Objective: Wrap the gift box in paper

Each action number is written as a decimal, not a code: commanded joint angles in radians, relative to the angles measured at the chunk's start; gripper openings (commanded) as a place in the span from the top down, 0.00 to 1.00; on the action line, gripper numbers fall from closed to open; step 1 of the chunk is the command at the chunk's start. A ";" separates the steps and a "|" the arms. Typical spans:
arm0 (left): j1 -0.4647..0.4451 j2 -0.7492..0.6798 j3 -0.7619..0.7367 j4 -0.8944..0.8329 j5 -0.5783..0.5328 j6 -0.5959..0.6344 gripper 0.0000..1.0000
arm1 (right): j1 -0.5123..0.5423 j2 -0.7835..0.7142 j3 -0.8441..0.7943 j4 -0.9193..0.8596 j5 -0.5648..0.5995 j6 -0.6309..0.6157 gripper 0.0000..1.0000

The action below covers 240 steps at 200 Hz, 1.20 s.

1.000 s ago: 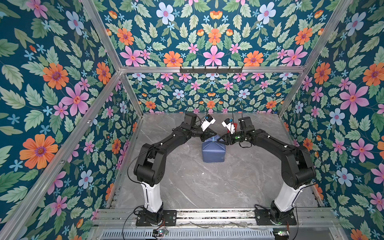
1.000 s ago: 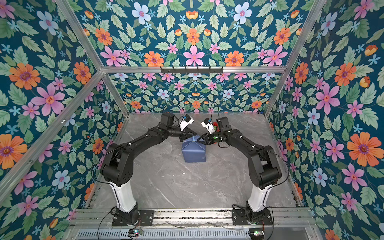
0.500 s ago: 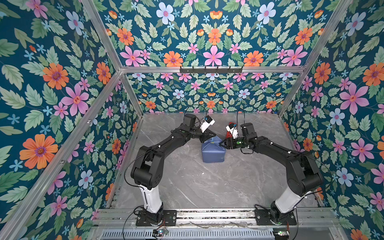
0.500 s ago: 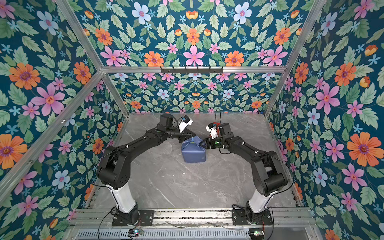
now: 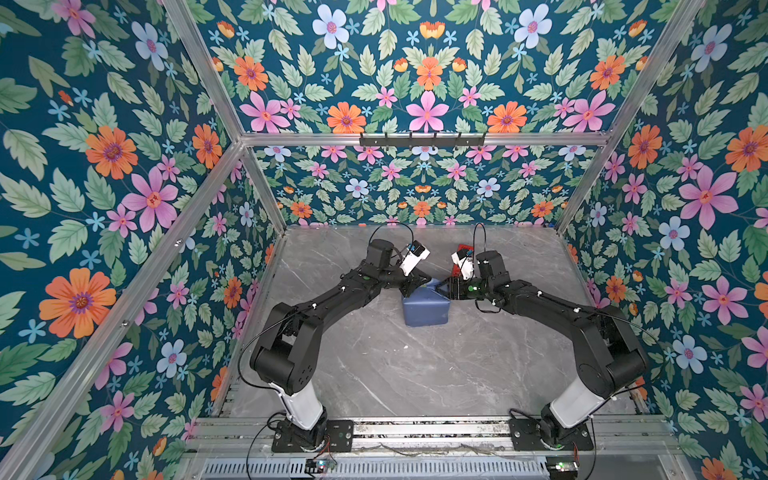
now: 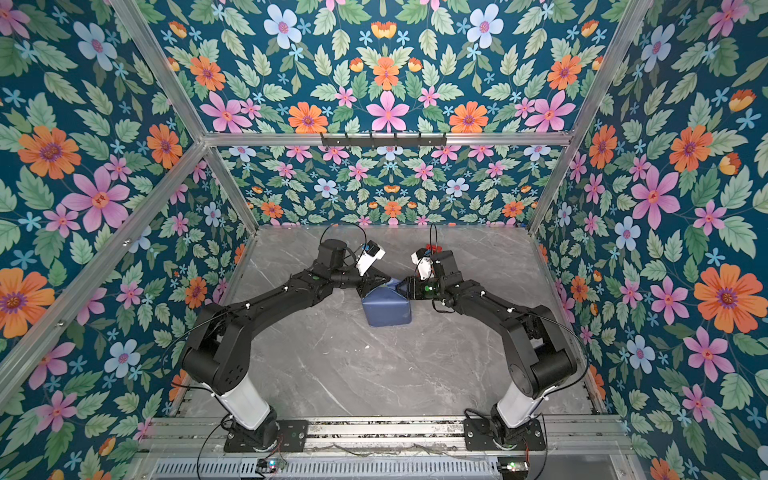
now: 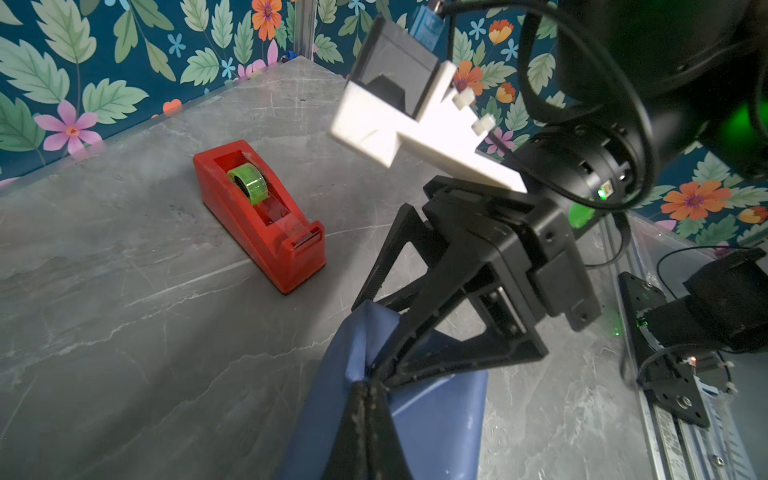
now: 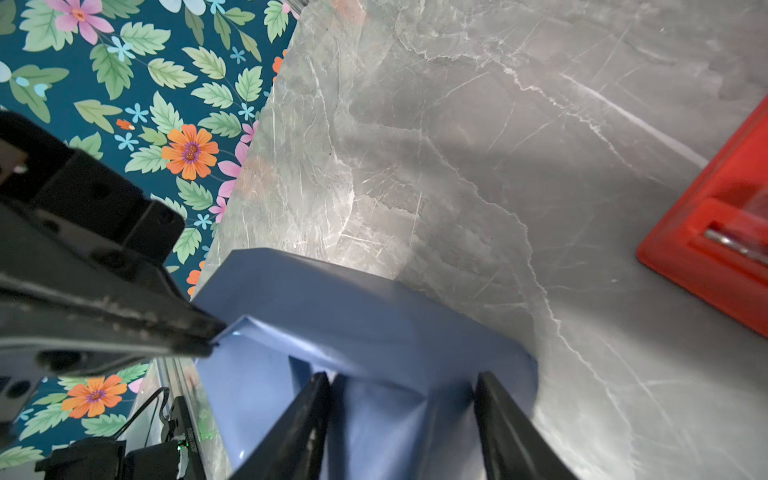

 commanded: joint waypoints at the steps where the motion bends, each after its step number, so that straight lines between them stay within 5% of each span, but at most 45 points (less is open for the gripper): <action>1: -0.010 -0.023 -0.030 0.061 -0.017 -0.033 1.00 | 0.006 -0.023 -0.015 -0.057 0.071 0.020 0.44; 180: -0.055 -0.069 -0.213 0.138 -0.004 -0.100 0.85 | 0.016 -0.136 -0.060 -0.051 0.079 0.053 0.42; 240: -0.055 -0.083 -0.236 0.144 0.021 -0.098 0.74 | 0.017 -0.125 -0.020 -0.037 0.089 0.136 0.33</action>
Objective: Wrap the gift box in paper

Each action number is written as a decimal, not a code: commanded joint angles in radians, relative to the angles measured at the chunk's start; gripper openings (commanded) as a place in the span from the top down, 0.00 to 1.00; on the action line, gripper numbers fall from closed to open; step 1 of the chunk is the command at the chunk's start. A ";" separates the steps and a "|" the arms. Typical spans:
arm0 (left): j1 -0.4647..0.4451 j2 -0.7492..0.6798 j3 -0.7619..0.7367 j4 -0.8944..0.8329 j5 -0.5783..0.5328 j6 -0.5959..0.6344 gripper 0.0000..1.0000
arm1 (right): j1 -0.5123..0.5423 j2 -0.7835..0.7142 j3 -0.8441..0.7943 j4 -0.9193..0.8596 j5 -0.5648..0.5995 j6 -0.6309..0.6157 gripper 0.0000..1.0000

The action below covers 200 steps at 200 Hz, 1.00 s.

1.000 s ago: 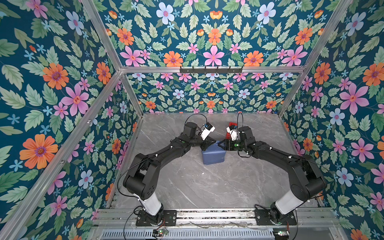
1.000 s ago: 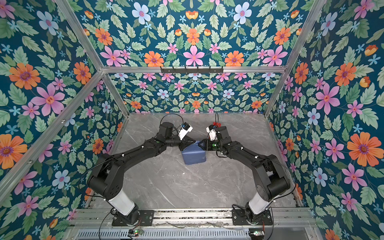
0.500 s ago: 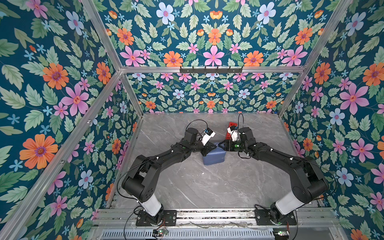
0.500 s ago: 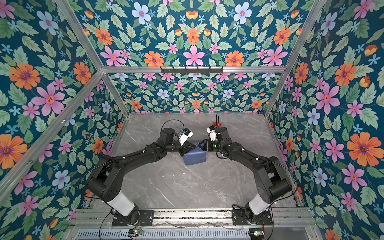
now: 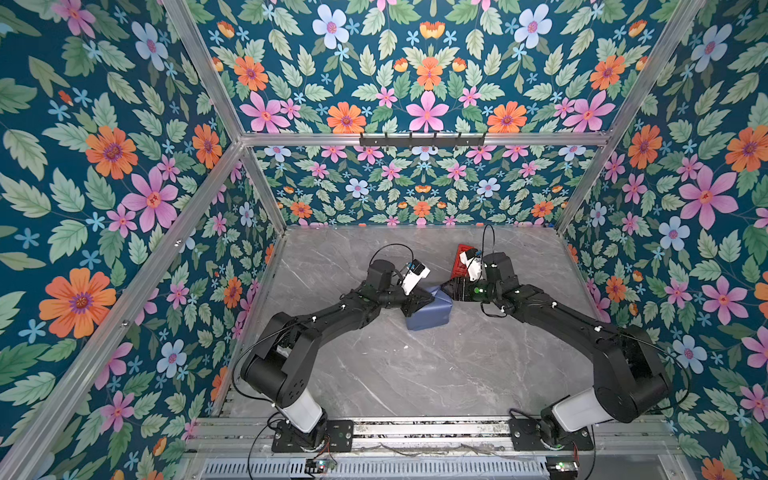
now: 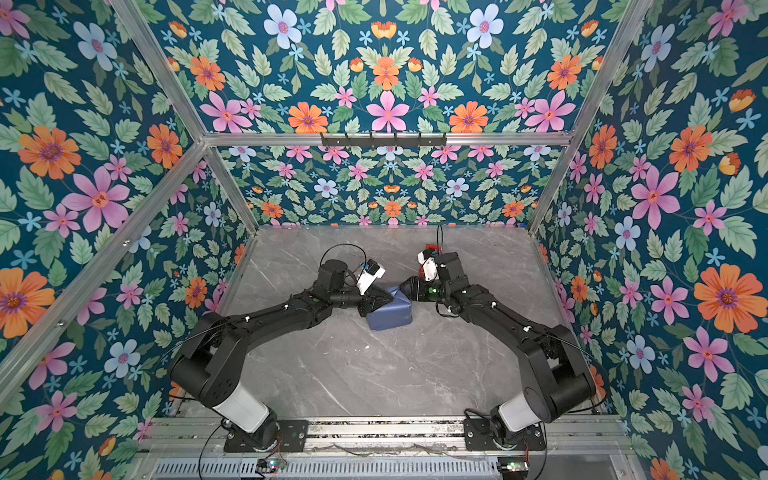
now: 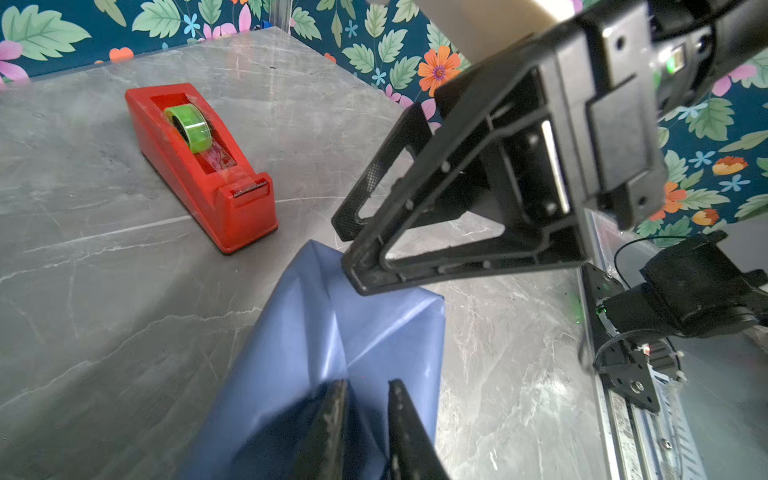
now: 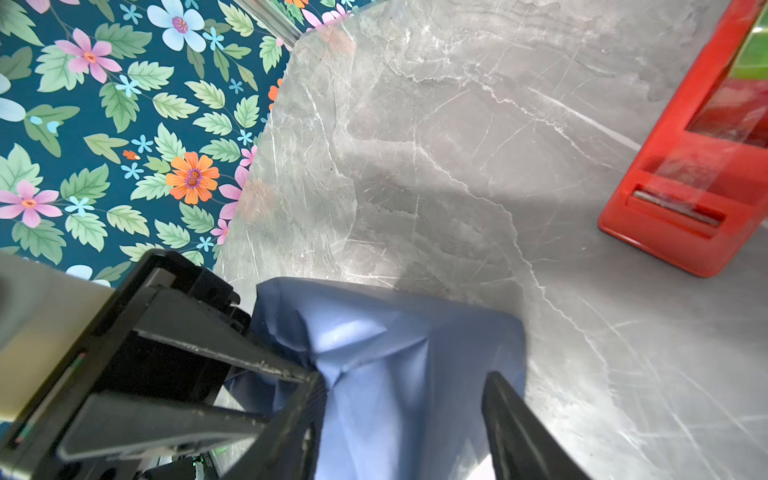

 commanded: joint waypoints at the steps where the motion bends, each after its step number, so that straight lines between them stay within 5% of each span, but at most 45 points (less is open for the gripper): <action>1: -0.001 -0.007 -0.010 -0.029 0.020 0.002 0.74 | 0.004 0.019 0.023 0.010 0.020 0.050 0.32; 147: -0.002 -0.066 -0.018 0.026 0.040 -0.119 0.46 | 0.029 0.081 -0.035 -0.001 0.037 0.067 0.29; 165: 0.000 -0.103 -0.026 0.027 -0.039 -0.159 0.41 | 0.029 0.081 -0.047 0.012 0.030 0.067 0.29; 200: 0.001 -0.162 -0.034 -0.049 -0.461 -0.256 0.28 | 0.029 0.078 -0.058 0.023 0.028 0.063 0.30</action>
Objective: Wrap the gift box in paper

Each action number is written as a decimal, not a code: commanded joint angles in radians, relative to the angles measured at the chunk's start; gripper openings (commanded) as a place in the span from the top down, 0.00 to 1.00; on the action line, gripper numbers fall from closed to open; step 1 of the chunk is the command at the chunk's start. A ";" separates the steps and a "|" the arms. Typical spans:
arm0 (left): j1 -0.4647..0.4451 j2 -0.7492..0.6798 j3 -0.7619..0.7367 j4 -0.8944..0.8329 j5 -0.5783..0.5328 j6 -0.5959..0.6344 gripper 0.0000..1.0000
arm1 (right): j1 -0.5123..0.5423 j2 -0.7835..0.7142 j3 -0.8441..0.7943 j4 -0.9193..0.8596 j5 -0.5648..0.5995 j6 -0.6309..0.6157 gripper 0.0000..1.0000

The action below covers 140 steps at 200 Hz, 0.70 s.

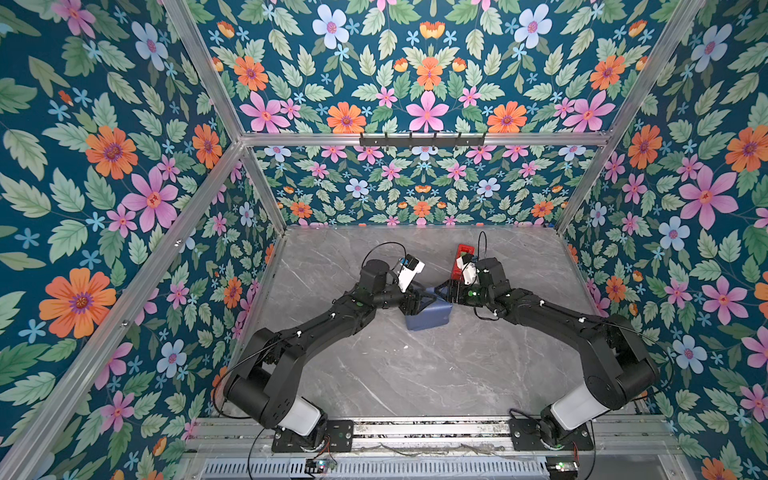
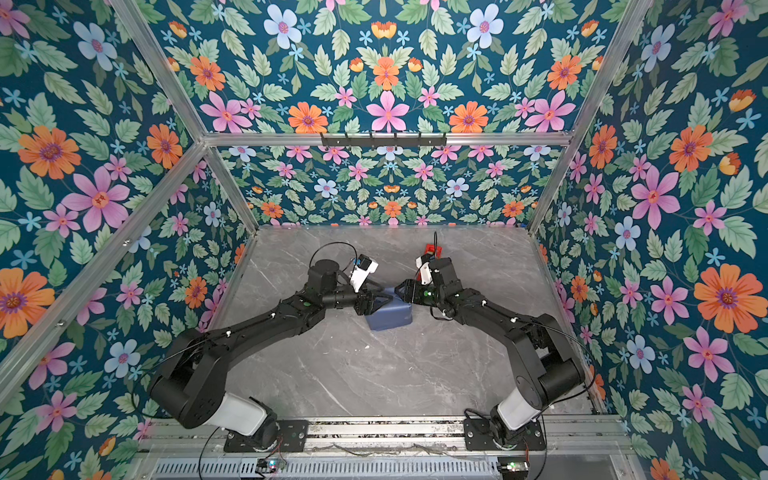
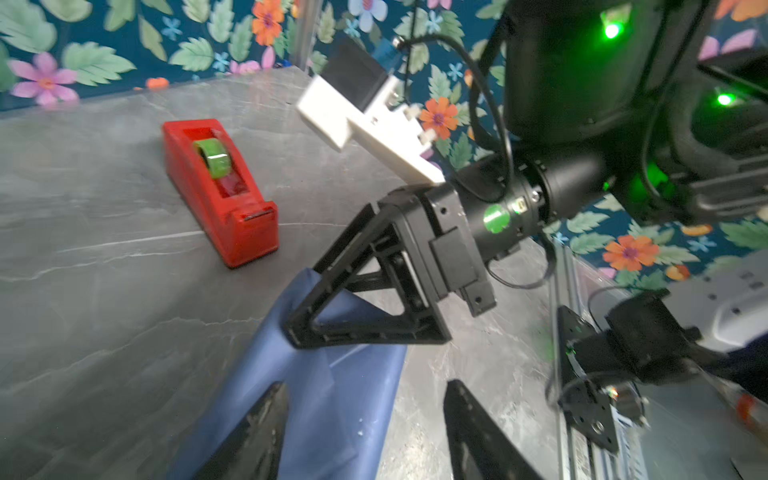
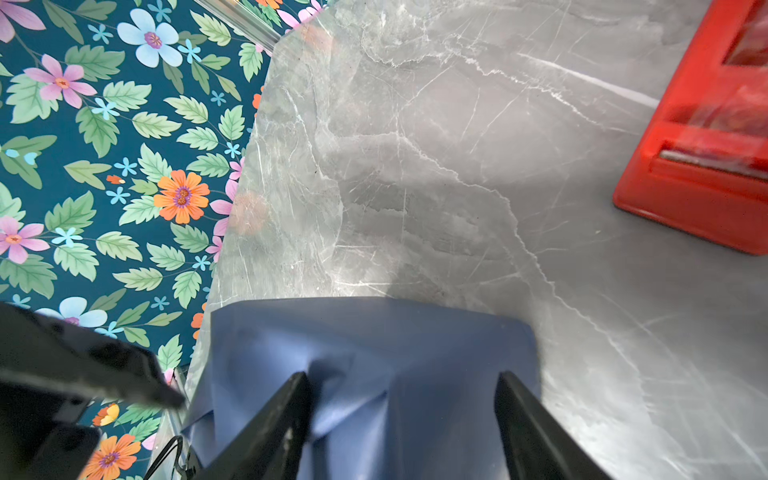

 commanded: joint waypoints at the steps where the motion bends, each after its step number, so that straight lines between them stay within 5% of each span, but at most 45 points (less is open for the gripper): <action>1: 0.002 -0.017 0.010 -0.069 -0.328 -0.086 0.27 | 0.002 -0.001 -0.011 -0.081 -0.004 -0.021 0.30; 24: 0.002 0.007 0.032 -0.160 -0.417 -0.102 0.15 | 0.002 0.000 -0.010 -0.074 -0.009 -0.021 0.30; 43: 0.002 0.029 0.030 -0.171 -0.386 -0.126 0.10 | 0.002 -0.001 -0.010 -0.074 -0.009 -0.024 0.30; 140: 0.002 0.074 -0.013 -0.148 -0.291 -0.159 0.10 | 0.005 -0.054 0.043 -0.093 -0.029 -0.009 0.23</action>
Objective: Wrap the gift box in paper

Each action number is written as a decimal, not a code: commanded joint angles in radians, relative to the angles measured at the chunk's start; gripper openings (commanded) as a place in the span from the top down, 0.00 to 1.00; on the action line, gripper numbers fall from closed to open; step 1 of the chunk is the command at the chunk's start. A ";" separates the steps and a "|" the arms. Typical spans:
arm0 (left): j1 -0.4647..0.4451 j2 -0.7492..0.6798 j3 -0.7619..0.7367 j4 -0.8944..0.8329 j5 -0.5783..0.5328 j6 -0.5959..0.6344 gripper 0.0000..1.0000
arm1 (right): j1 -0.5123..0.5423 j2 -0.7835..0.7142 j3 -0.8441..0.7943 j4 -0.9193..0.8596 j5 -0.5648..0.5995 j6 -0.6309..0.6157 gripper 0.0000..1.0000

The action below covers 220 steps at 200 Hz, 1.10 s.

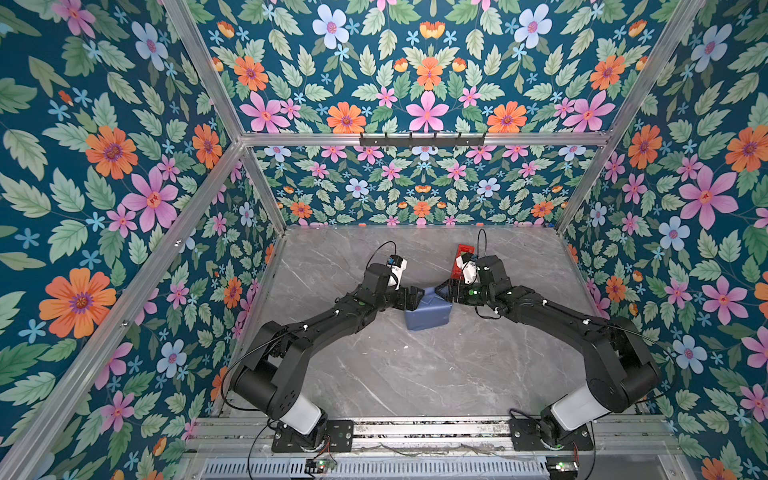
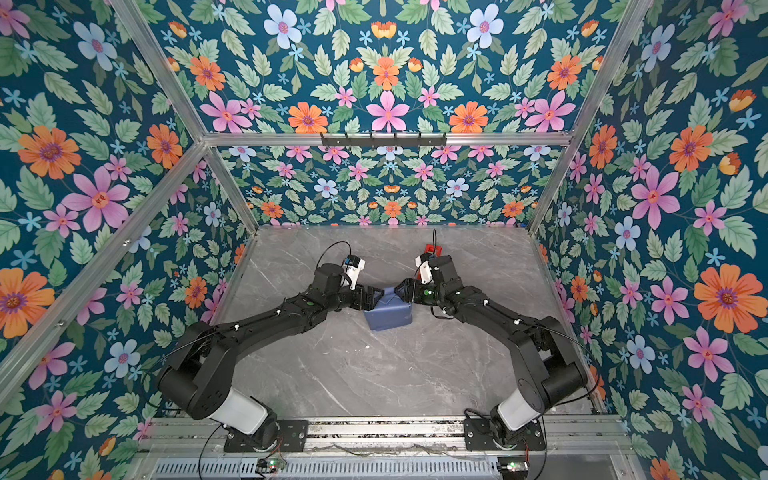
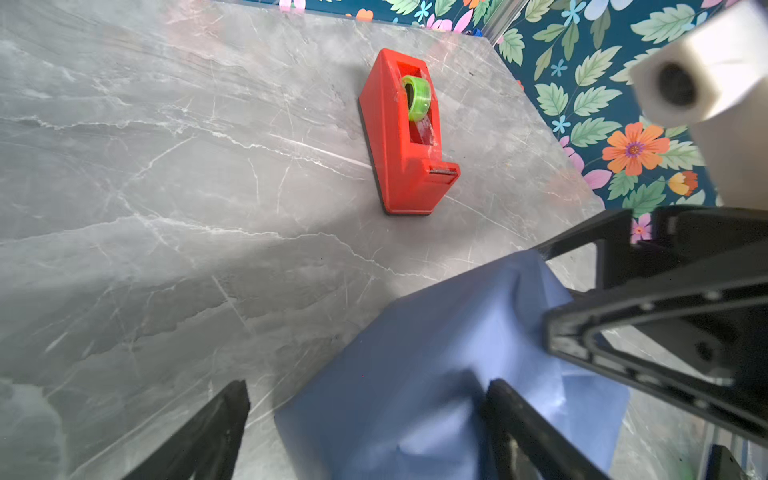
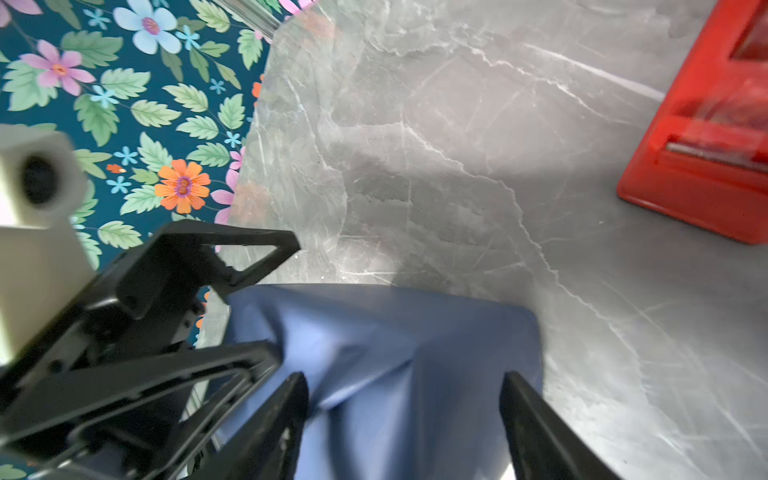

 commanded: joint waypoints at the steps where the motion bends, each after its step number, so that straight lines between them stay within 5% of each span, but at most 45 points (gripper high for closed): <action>1: -0.002 0.002 -0.010 -0.040 0.013 0.006 0.10 | 0.003 -0.021 0.003 -0.017 -0.012 0.003 0.23; 220: 0.041 -0.019 -0.062 0.097 0.076 -0.110 0.11 | -0.008 0.051 -0.009 -0.092 0.006 -0.002 0.26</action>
